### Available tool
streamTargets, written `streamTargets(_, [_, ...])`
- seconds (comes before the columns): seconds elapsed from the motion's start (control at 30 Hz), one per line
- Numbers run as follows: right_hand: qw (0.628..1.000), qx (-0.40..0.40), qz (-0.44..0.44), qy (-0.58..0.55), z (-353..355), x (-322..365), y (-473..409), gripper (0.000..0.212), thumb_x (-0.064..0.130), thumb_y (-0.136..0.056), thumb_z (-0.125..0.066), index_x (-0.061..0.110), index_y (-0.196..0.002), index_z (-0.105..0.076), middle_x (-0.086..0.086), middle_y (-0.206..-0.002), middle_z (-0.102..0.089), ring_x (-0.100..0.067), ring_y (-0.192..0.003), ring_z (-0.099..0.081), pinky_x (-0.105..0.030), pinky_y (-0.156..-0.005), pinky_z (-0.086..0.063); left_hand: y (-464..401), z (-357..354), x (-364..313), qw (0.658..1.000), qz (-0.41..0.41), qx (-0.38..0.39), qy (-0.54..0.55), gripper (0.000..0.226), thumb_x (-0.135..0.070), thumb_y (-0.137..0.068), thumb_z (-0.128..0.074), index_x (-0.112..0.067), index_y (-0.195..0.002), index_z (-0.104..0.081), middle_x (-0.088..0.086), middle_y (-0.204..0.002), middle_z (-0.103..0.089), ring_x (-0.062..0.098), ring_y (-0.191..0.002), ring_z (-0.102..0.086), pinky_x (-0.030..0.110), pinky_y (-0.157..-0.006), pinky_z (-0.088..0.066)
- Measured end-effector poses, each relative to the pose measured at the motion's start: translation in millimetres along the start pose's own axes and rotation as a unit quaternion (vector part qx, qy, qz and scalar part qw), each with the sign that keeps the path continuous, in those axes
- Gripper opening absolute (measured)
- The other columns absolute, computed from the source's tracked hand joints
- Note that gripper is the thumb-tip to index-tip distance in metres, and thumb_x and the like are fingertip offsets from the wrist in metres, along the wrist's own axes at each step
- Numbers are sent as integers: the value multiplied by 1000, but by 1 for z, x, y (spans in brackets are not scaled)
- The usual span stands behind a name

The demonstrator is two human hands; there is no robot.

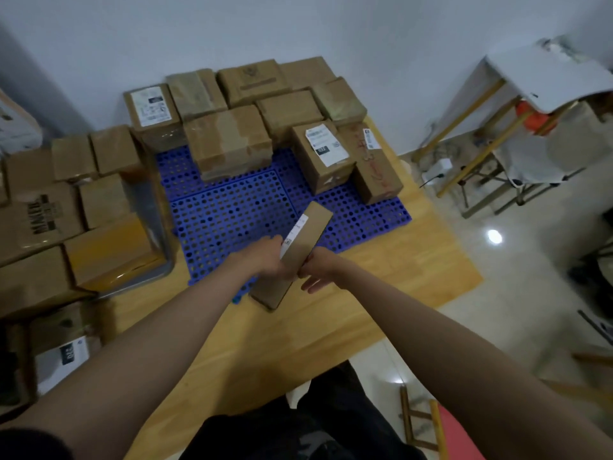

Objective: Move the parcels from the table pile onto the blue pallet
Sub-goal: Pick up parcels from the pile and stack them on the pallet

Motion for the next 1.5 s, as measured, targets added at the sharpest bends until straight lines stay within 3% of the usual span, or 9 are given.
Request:
streamTargets(0.13, [1000,1,-7,-27,26,-19,-7,32,5,-97,-53,1,-129,-55,-15,-127,-61,-28,-95,-71,-43,-79,-61,-23,-8,-31,998,0,-11,-57,92,-50,-71,-79,-18,-143,-30,6,-135,-41,28,-117,-51,41,-88,-50])
streamTargets(0.43, [993,18,-48,-104,96,-65,-23,39,8,-97,-55,-2,-134,-48,-14,-130,-56,-26,-97,-67,-40,-78,-61,-85,-7,-104,985,-38,-24,-166,101,-40,-67,-86,-21,-145,-25,6,-140,-36,31,-124,-45,43,-89,-49])
streamTargets(0.67, [993,18,-43,-113,147,-80,-41,25,6,-96,-55,7,-121,-51,-7,-112,-57,-22,-90,-66,-42,-75,-61,-127,2,-140,981,-48,-41,-182,106,-44,-68,-85,-23,-151,-22,6,-146,-33,32,-132,-36,46,-104,-40])
streamTargets(0.83, [996,18,-40,-71,178,-81,-53,16,6,-94,-56,6,-110,-53,-10,-111,-59,-24,-93,-67,-43,-74,-62,-148,13,-156,984,-44,-57,-162,110,-41,-67,-86,-26,-153,-19,6,-149,-30,32,-133,-33,45,-105,-37])
streamTargets(1.1, [998,36,-48,5,204,-77,-55,28,10,-95,-59,-4,-120,-55,-16,-123,-58,-24,-94,-66,-38,-69,-61,-156,17,-167,988,-33,-87,-125,108,-33,-69,-86,-17,-152,-19,7,-149,-34,29,-133,-37,42,-104,-38])
streamTargets(1.3, [982,58,-62,168,207,-63,-59,34,16,-96,-59,-4,-124,-56,-18,-124,-60,-25,-94,-68,-36,-64,-62,-137,24,-161,995,-13,-73,-70,109,-28,-75,-84,-18,-156,-12,5,-156,-27,27,-138,-35,39,-102,-44])
streamTargets(1.4, [963,56,-68,254,205,-46,-62,40,21,-95,-61,-1,-127,-53,-18,-114,-64,-25,-88,-71,-37,-59,-62,-118,27,-151,997,0,-60,-56,108,-27,-79,-81,-17,-157,-7,7,-160,-20,28,-142,-30,40,-110,-39])
streamTargets(1.5, [947,43,-46,316,198,-25,-62,43,26,-94,-63,2,-128,-49,-15,-91,-65,-23,-64,-71,-31,-45,-57,-98,29,-137,998,28,-48,-39,106,-25,-82,-78,-15,-157,-4,9,-162,-14,28,-146,-24,39,-115,-33])
Point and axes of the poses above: each hand's wrist, its own y-axis away from the middle knuckle, its own z-axis out of the back of the hand, x = y × z, the point moved 1 cm from there along -y, towards the middle knuckle
